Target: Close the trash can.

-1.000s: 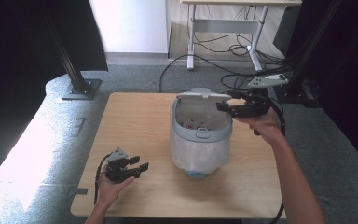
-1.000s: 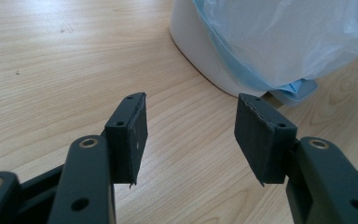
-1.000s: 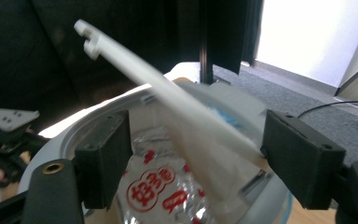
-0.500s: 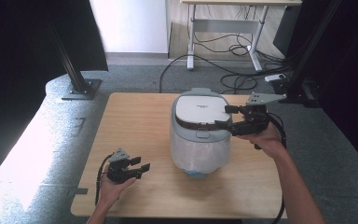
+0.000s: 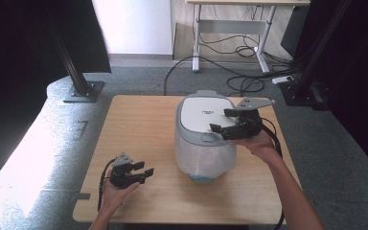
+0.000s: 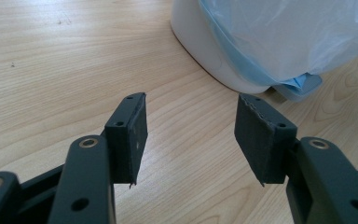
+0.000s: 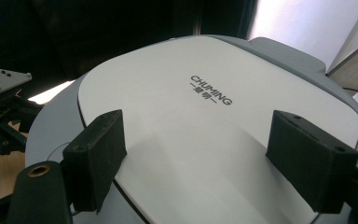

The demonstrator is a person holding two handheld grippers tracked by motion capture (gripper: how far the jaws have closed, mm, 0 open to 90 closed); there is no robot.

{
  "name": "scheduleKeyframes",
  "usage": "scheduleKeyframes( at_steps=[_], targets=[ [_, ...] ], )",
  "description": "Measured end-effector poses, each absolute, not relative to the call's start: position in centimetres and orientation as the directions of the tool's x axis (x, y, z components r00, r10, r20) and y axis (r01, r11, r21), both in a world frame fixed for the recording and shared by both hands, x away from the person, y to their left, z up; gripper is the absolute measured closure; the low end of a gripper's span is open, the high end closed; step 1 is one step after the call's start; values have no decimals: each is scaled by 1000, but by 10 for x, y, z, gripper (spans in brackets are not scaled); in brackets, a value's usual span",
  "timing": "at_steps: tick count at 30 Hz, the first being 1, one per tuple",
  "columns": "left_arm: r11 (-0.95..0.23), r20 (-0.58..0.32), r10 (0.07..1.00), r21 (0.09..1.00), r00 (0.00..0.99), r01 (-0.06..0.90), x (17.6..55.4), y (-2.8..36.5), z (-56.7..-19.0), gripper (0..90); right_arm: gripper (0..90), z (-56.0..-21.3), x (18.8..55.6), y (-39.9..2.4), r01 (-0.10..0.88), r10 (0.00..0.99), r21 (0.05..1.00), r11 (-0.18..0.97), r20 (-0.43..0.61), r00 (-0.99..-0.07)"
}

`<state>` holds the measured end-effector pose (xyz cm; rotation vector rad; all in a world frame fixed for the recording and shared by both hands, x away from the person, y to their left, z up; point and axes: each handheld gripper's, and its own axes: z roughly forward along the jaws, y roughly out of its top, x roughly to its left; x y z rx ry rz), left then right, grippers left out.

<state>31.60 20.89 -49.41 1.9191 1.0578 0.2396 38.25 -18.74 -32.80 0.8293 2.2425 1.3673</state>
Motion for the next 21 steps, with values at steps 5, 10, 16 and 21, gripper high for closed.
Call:
scheduleKeyframes(
  at_steps=[5,10,16,21],
  targets=[
    [-224,-235,753,786,614,576,315,209,-493,443,215,-328,378,-186,292,675,892,346,-21,-737],
    [-218,-237,756,787,610,577,316,211,-493,442,215,-330,375,-187,285,684,901,328,-18,-730],
    [-205,-240,764,790,599,578,317,215,-493,440,216,-333,366,-198,263,694,915,305,-24,-720],
    [-192,-245,772,790,586,583,318,219,-494,438,218,-341,351,-222,258,722,934,247,0,-692]
  ],
)
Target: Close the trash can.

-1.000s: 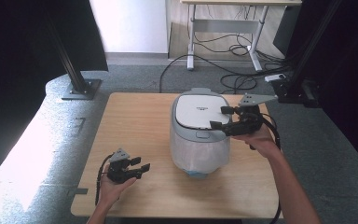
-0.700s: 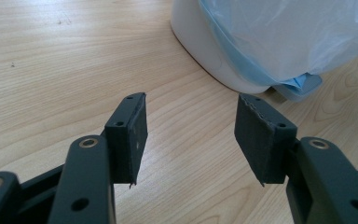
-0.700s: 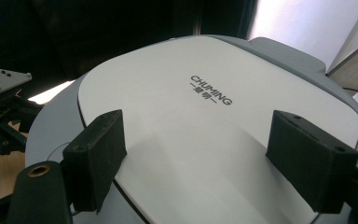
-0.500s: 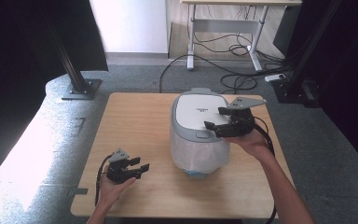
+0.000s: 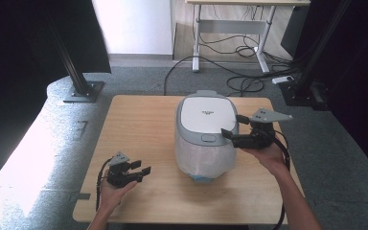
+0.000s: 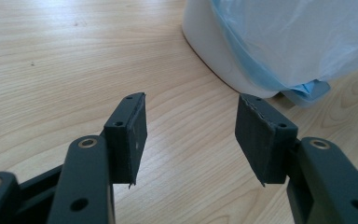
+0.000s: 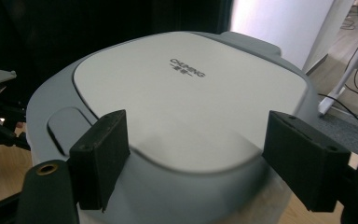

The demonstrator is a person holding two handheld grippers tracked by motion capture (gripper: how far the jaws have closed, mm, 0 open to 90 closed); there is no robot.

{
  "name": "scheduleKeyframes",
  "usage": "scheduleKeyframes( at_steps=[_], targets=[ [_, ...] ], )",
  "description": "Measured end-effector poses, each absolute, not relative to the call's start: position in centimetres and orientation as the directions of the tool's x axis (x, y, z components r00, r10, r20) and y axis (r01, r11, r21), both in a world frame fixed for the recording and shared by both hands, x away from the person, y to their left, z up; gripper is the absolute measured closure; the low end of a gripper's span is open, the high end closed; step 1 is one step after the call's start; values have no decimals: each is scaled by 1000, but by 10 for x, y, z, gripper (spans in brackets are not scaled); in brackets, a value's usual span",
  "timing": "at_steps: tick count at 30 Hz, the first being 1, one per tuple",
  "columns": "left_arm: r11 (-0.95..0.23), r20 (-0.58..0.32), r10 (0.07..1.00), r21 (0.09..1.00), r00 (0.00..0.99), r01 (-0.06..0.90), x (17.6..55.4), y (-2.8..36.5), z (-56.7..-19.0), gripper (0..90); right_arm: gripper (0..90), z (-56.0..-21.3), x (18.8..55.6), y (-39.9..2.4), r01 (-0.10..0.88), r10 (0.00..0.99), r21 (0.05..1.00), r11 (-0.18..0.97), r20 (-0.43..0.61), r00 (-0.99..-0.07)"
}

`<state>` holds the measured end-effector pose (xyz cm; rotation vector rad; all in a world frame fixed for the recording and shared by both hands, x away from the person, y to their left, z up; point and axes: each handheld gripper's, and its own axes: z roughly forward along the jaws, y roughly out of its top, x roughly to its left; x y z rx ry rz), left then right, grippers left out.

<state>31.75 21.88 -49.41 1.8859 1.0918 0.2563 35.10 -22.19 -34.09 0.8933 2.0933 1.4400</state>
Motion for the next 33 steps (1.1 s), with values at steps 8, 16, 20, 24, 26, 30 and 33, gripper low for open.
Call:
scheduleKeyframes(
  at_steps=[8,16,20,24,26,30,33],
  targets=[
    [-189,-244,779,787,578,587,318,220,-496,432,217,-366,319,-259,250,756,943,219,-2,-655],
    [-185,-247,783,784,571,592,319,222,-499,430,219,-404,307,-281,289,781,938,194,30,-624],
    [-184,-248,783,784,570,593,318,223,-499,430,221,-428,304,-290,323,796,929,182,54,-603],
    [-184,-246,785,783,569,594,319,223,-500,429,223,-451,303,-295,351,814,917,189,54,-578],
    [-185,-246,786,781,567,596,319,223,-501,428,225,-462,304,-296,369,820,910,190,60,-570],
    [-188,-246,788,777,564,601,320,224,-503,426,232,-484,307,-297,414,825,892,179,93,-558],
    [-186,-245,789,779,564,599,320,224,-503,425,232,-488,308,-297,424,827,887,182,95,-554]
  ],
)
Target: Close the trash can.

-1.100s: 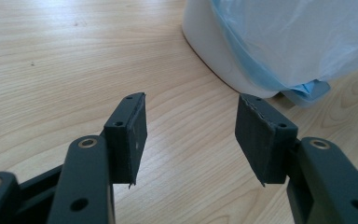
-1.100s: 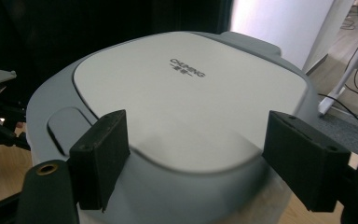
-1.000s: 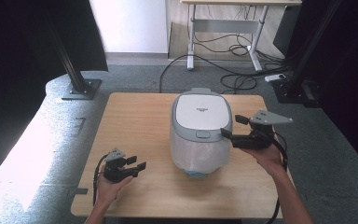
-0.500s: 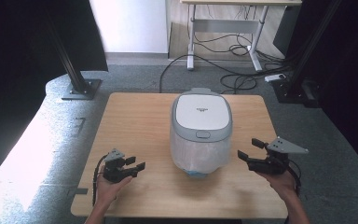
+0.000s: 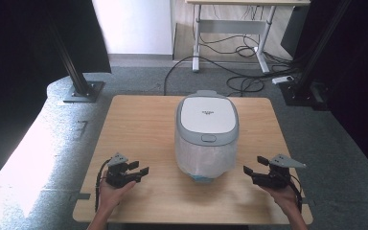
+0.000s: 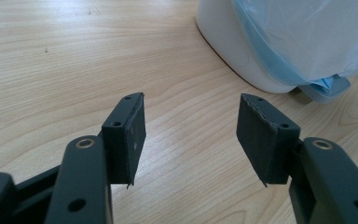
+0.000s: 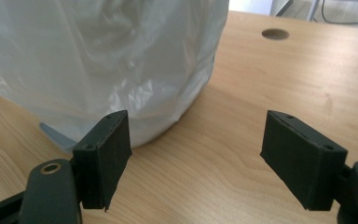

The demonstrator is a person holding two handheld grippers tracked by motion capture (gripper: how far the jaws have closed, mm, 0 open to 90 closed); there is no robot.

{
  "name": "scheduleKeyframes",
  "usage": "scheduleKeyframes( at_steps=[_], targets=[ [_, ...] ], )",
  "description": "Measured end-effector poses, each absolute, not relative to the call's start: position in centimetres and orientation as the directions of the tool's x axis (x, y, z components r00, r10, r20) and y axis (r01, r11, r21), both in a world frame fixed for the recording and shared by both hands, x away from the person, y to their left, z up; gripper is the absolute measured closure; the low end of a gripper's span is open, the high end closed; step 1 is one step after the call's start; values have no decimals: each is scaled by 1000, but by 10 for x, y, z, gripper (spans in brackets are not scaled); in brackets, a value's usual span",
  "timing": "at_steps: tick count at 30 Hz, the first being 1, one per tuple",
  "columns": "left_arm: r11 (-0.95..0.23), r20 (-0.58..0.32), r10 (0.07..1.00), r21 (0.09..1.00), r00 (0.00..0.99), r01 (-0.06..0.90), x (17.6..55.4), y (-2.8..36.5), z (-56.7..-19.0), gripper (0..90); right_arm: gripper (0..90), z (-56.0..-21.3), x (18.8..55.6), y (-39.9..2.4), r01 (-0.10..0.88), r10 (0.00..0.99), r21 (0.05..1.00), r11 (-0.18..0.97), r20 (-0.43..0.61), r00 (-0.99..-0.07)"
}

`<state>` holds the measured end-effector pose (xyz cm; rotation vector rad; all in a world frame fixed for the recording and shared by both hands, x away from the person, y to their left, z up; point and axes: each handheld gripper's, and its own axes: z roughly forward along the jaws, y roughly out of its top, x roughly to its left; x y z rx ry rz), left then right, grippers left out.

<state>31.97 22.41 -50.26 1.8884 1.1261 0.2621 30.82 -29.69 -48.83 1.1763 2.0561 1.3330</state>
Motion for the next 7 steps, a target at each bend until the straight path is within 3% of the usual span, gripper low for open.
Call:
scheduleKeyframes(
  at_steps=[7],
  targets=[
    [-191,-235,792,781,563,595,320,224,-505,413,230,-489,307,-300,421,832,889,178,93,-546]
  ],
)
